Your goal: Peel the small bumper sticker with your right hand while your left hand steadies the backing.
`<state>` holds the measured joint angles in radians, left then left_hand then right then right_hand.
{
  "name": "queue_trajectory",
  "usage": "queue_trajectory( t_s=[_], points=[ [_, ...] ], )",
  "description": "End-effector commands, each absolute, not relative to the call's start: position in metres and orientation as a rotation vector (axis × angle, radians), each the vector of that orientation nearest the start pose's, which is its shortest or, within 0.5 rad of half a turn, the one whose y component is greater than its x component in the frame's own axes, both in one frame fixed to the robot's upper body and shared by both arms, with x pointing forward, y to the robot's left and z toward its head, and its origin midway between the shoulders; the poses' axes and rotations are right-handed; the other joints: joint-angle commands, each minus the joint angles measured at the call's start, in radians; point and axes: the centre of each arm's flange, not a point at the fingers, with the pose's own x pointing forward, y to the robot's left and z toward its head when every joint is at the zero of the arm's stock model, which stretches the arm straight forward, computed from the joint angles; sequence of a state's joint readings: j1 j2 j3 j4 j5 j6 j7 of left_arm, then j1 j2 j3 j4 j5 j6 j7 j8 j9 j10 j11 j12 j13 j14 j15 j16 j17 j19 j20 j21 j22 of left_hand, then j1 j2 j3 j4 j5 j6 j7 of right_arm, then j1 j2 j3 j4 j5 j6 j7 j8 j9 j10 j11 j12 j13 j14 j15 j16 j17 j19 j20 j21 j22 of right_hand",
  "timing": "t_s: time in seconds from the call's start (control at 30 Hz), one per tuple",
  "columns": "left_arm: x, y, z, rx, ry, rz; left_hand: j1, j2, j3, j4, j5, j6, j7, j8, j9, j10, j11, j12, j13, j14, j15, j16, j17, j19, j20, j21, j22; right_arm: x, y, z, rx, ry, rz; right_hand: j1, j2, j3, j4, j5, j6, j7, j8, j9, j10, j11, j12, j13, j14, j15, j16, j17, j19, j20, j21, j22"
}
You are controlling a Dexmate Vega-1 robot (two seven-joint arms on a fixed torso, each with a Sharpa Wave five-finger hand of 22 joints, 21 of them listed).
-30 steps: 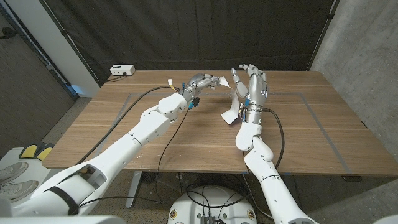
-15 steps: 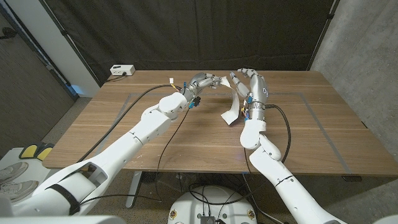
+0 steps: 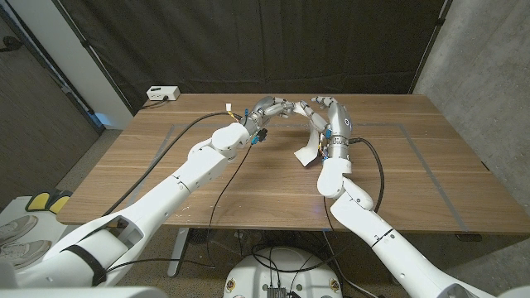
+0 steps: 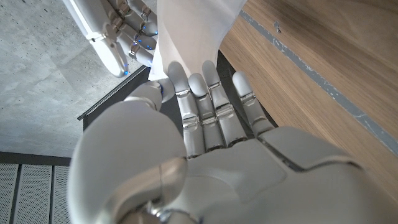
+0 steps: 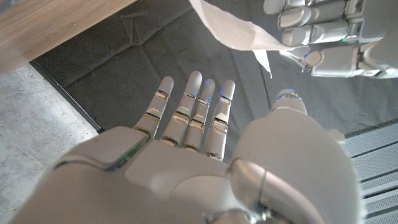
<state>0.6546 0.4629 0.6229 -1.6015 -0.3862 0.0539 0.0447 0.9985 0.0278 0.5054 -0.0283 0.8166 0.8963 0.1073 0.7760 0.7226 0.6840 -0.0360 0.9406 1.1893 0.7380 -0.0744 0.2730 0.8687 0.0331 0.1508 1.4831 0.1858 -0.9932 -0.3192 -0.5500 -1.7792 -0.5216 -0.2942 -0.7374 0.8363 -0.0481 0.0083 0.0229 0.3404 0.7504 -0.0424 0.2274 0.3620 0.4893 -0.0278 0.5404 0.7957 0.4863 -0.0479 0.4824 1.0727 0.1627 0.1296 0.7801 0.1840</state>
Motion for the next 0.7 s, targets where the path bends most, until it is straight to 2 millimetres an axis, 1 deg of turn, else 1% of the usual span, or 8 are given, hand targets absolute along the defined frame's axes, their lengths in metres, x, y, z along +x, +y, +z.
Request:
queue_trajectory(
  t_s=[0.03,0.23,0.3,0.37,0.47,0.53,0.6,0.7],
  points=[
    [0.614,0.104,0.056,0.323,-0.615,-0.445,0.003,0.008,0.109,-0.096,0.003,-0.001,0.0,0.007,0.001,0.037,-0.038,0.0,0.003,0.001,-0.066,-0.006,0.003,-0.002,-0.008,0.007,0.0,0.555,-0.129,-0.015,-0.724,-0.799,-0.508,0.019,-0.001,-0.006,-0.011,0.009,0.012,-0.009,0.01,0.006,0.012,-0.007,0.011,0.004,0.011,-0.075,0.008,-0.002,0.006,-0.008,-0.002,0.005],
    [0.614,0.105,0.056,0.322,-0.612,-0.442,0.002,0.008,0.11,-0.096,0.003,-0.002,0.0,0.009,-0.001,0.038,-0.04,0.0,0.003,0.002,-0.066,-0.007,0.004,-0.002,-0.008,0.008,0.0,0.559,-0.125,-0.013,-0.72,-0.813,-0.517,0.012,0.0,-0.016,-0.01,0.011,0.028,-0.001,0.017,0.011,0.03,-0.008,0.021,0.002,0.025,-0.079,0.016,-0.006,0.01,-0.004,-0.006,0.006],
    [0.614,0.105,0.055,0.32,-0.611,-0.443,0.001,0.008,0.111,-0.095,0.003,-0.001,-0.001,0.01,-0.001,0.038,-0.041,0.0,0.003,0.003,-0.066,-0.008,0.004,-0.002,-0.008,0.008,0.0,0.56,-0.124,-0.012,-0.727,-0.817,-0.528,0.026,-0.001,-0.016,-0.018,0.014,0.04,-0.01,0.02,0.012,0.041,-0.014,0.026,0.001,0.029,-0.084,0.019,-0.008,0.009,-0.013,-0.008,0.006],
    [0.614,0.105,0.055,0.32,-0.612,-0.443,0.0,0.008,0.111,-0.095,0.003,-0.003,-0.001,0.012,0.0,0.039,-0.039,-0.001,0.0,0.003,-0.066,-0.008,0.005,-0.003,-0.009,0.008,0.0,0.561,-0.122,-0.011,-0.733,-0.82,-0.547,0.033,0.001,-0.016,-0.021,0.016,0.047,-0.012,0.023,0.013,0.046,-0.016,0.029,0.0,0.035,-0.088,0.022,-0.007,0.012,-0.014,-0.008,0.006],
    [0.614,0.105,0.055,0.321,-0.612,-0.447,0.0,0.008,0.112,-0.096,0.003,-0.002,-0.001,0.013,-0.003,0.039,-0.041,0.001,0.004,0.004,-0.066,-0.009,0.005,-0.002,-0.009,0.008,0.0,0.562,-0.12,-0.011,-0.744,-0.824,-0.582,0.058,0.005,-0.013,-0.033,0.02,0.063,-0.021,0.026,0.012,0.057,-0.026,0.034,-0.004,0.043,-0.102,0.024,-0.009,0.014,-0.024,-0.011,0.006],
    [0.614,0.105,0.055,0.32,-0.615,-0.448,0.0,0.008,0.113,-0.095,0.003,-0.003,0.0,0.014,-0.003,0.039,-0.039,0.001,0.004,0.004,-0.066,-0.01,0.006,-0.003,-0.009,0.008,0.0,0.563,-0.119,-0.011,-0.751,-0.828,-0.603,0.07,0.014,-0.011,-0.036,0.024,0.073,-0.021,0.028,0.012,0.069,-0.029,0.04,-0.005,0.06,-0.108,0.029,-0.009,0.026,-0.026,-0.009,0.007],
    [0.614,0.105,0.055,0.32,-0.617,-0.448,-0.001,0.008,0.114,-0.096,0.003,-0.004,-0.001,0.016,-0.003,0.039,-0.04,0.002,0.005,0.004,-0.064,-0.01,0.006,-0.003,-0.009,0.009,0.001,0.563,-0.119,-0.011,-0.755,-0.83,-0.621,0.094,0.028,-0.004,-0.046,0.029,0.085,-0.027,0.031,0.011,0.077,-0.033,0.043,-0.01,0.07,-0.111,0.033,-0.008,0.035,-0.025,-0.008,0.007],
    [0.614,0.105,0.056,0.318,-0.618,-0.447,-0.002,0.009,0.114,-0.095,0.003,-0.004,-0.001,0.018,-0.004,0.04,-0.038,-0.001,0.0,0.004,-0.065,-0.011,0.007,-0.003,-0.008,0.009,0.001,0.563,-0.117,-0.011,-0.761,-0.832,-0.657,0.118,0.038,0.003,-0.056,0.034,0.097,-0.03,0.033,0.01,0.087,-0.039,0.047,-0.014,0.081,-0.118,0.037,-0.007,0.042,-0.028,-0.008,0.007]
  ],
)
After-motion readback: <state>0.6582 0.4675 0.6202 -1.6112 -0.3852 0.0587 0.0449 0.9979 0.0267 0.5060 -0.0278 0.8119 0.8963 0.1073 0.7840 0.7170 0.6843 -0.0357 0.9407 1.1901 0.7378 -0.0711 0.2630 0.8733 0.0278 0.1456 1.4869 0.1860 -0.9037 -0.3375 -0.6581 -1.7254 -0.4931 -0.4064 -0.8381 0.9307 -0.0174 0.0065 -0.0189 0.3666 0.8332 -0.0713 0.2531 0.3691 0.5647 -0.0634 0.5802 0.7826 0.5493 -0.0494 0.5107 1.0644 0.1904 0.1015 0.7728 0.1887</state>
